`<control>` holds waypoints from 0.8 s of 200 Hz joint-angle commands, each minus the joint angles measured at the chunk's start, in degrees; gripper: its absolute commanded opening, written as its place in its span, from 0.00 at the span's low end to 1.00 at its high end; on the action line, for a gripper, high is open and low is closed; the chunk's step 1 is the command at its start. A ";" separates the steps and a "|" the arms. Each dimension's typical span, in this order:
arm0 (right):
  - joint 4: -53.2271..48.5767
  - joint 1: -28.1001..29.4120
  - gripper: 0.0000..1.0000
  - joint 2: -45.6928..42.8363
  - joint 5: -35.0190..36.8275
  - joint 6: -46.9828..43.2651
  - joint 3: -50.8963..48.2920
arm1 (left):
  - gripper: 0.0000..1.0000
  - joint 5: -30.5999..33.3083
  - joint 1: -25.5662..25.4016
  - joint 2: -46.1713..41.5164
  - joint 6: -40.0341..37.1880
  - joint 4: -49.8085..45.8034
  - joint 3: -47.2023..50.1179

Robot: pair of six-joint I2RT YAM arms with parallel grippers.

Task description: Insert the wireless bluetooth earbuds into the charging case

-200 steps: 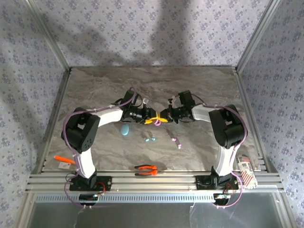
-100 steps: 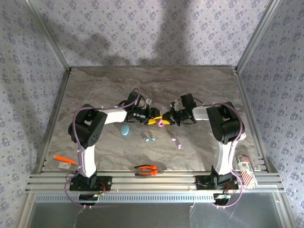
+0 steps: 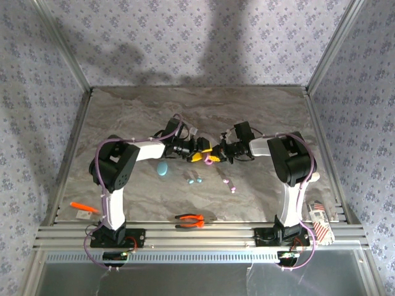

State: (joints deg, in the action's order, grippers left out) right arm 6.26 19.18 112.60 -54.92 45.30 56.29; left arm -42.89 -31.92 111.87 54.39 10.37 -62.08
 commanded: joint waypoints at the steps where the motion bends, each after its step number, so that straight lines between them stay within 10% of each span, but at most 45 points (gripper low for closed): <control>1: -0.32 0.49 0.00 0.96 -1.25 0.58 1.58 | 0.79 -0.88 1.39 -0.83 -0.85 0.96 0.80; 97: -5.68 0.27 0.02 -1.50 1.96 -2.40 2.61 | 0.95 -0.02 3.33 -5.95 -2.22 -0.95 3.69; 160: -24.12 -5.14 0.21 -3.37 10.95 -15.54 11.15 | 1.00 8.39 2.83 -15.90 -7.85 -11.91 4.65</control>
State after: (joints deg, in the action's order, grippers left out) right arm -7.46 14.92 108.53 -48.77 37.32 61.60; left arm -39.55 -28.97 100.92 50.68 4.62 -57.89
